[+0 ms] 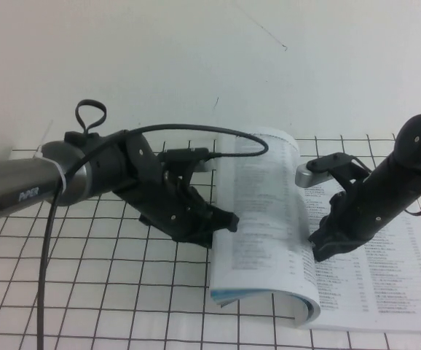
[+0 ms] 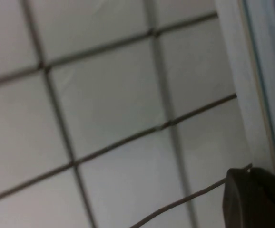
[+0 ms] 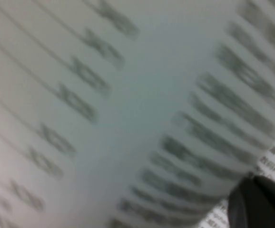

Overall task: Close book
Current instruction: 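Close the open booklet and leave it lying on the table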

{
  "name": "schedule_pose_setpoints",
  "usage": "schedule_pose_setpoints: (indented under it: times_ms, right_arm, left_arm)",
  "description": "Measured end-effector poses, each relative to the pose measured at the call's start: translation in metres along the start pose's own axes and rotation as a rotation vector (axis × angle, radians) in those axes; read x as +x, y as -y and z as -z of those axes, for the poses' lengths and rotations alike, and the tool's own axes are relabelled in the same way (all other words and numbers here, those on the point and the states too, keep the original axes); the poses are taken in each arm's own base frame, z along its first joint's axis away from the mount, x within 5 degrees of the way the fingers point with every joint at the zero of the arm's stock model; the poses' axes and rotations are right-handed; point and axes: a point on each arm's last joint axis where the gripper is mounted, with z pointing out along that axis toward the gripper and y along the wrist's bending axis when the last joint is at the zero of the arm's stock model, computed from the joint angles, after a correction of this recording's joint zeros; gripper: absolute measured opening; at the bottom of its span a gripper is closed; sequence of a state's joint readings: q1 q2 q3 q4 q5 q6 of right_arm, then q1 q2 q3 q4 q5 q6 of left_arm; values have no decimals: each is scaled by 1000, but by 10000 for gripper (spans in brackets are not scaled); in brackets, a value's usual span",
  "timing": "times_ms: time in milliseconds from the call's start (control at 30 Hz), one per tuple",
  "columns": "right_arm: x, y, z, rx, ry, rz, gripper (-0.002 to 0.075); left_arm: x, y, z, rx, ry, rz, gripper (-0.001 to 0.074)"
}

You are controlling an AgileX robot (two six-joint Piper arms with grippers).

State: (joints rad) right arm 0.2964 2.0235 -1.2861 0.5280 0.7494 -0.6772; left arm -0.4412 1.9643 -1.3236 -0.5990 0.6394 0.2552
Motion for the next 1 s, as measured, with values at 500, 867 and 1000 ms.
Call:
schedule_pose_setpoints:
  times_ms: [500, 867, 1000]
  right_arm:
    - [-4, -18, 160, 133, 353, 36, -3]
    - [88, -128, 310, 286, 680, 281, -3]
    - [148, -161, 328, 376, 792, 336, -3]
  left_arm:
    - [-27, 73, 135, 133, 271, -194, -4]
    - [45, 113, 289, 170, 526, -384, -4]
    - [99, 113, 339, 146, 667, -422, -4]
